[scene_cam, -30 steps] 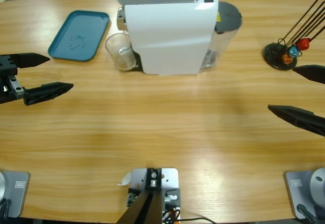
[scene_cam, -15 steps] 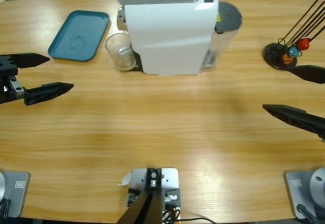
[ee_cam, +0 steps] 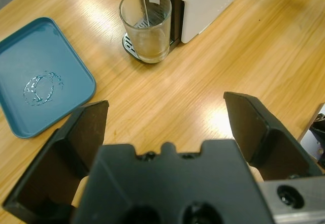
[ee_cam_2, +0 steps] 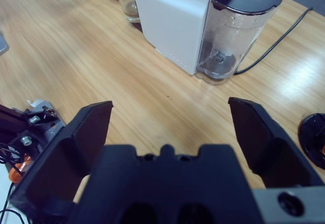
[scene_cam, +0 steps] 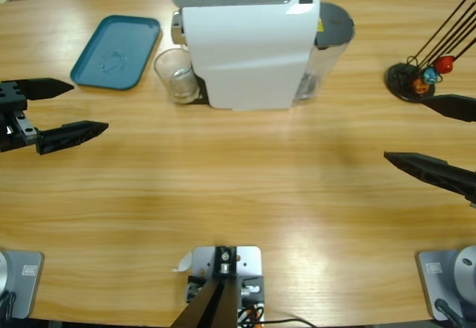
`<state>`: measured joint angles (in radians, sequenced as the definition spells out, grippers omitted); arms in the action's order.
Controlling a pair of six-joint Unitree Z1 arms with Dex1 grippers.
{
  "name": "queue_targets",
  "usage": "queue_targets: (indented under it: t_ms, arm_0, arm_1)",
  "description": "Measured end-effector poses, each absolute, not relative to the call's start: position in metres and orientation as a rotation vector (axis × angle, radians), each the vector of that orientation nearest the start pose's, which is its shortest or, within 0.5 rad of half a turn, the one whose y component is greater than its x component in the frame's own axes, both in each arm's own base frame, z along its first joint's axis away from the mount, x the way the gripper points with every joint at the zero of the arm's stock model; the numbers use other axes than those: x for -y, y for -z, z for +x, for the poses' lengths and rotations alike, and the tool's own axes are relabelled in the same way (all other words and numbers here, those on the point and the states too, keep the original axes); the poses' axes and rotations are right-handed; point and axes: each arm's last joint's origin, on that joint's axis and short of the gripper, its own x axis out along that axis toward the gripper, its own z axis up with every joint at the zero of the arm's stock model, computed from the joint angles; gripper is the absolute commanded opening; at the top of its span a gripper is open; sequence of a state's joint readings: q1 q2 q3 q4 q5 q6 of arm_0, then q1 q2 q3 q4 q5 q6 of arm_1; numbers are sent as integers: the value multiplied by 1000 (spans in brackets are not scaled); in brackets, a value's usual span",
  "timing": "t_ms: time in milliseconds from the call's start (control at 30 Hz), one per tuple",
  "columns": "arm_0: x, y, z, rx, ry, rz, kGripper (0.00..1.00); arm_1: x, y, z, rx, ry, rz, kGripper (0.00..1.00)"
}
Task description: Pour coffee
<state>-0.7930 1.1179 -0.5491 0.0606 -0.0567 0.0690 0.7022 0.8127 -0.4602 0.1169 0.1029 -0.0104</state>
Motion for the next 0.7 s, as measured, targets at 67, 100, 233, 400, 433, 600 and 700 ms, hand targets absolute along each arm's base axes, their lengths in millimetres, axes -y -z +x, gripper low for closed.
queue_targets:
  t_ms: [67,100,233,400,433,600,700]
  arm_0:
    - [114,-279,109,-577,842,296,996]
    - [114,-279,109,-577,842,296,996]
    - [114,-279,109,-577,842,296,996]
    - [115,-278,109,-582,842,298,996]
    - [115,-278,109,-583,842,298,996]
    - [115,-277,110,-585,842,299,998]
    - [115,-277,110,-585,842,299,1000]
  arm_1:
    - [-62,-282,65,-457,-792,-152,1000]
    - [-62,-282,65,-457,-792,-152,1000]
    - [-62,-282,66,-460,-792,-153,1000]
    - [-62,-282,66,-460,-792,-153,1000]
    - [-62,-282,66,-460,-792,-153,1000]
    - [-63,-281,66,-463,-792,-154,1000]
    - [-63,-281,67,-464,-792,-154,1000]
